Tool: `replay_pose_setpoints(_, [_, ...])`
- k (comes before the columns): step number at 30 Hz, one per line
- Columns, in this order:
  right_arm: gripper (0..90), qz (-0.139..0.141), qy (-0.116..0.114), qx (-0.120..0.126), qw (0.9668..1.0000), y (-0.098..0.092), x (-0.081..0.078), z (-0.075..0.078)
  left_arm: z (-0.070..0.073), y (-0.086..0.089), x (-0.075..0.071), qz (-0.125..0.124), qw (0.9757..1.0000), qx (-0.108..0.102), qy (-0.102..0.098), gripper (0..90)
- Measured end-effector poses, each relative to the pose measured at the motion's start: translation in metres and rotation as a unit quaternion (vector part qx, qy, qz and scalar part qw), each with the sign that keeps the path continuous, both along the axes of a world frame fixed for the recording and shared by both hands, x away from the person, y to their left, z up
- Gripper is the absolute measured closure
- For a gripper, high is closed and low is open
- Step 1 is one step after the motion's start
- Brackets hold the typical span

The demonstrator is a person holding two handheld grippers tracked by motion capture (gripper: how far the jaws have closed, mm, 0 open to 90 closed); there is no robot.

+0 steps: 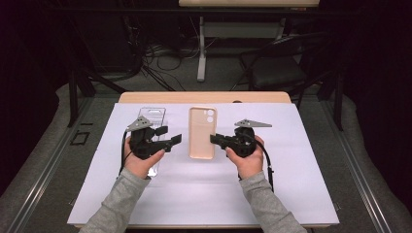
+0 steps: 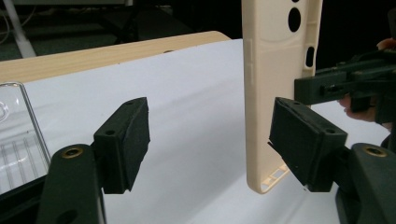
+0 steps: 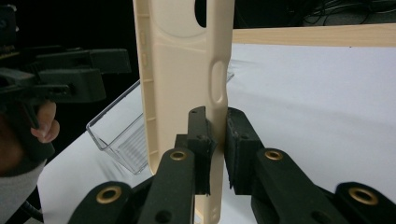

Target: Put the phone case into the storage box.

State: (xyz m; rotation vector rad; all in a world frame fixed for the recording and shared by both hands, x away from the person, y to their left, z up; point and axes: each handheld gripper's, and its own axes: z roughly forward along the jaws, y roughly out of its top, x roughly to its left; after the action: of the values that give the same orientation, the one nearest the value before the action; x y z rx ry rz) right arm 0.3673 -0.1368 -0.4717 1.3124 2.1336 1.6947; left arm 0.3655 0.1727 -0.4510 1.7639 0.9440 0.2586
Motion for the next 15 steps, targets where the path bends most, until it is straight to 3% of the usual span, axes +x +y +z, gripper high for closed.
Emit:
replay_pose_setpoints(3, [82.0, 0.002, -0.004, -0.006, 1.0, 0.004, -0.001, -0.002, 0.003, 0.004, 0.001, -0.002, 1.0, 0.004, 0.006, 21.5])
replay_pose_setpoints(7, [82.0, 0.005, -0.009, -0.013, 0.9999, 0.009, -0.003, -0.004, 0.007, 0.006, 0.0, -0.003, 0.9999, 0.011, -0.006, 15.9])
replay_pose_setpoints(11, [82.0, 0.007, -0.013, -0.013, 0.9998, 0.012, -0.005, -0.004, 0.012, 0.007, -0.002, -0.013, 0.9993, 0.029, -0.021, 11.8])
replay_pose_setpoints(15, [81.9, 0.008, -0.014, -0.013, 0.9998, 0.014, -0.007, -0.005, 0.014, 0.006, -0.002, -0.001, 0.9984, 0.052, -0.024, 10.6])
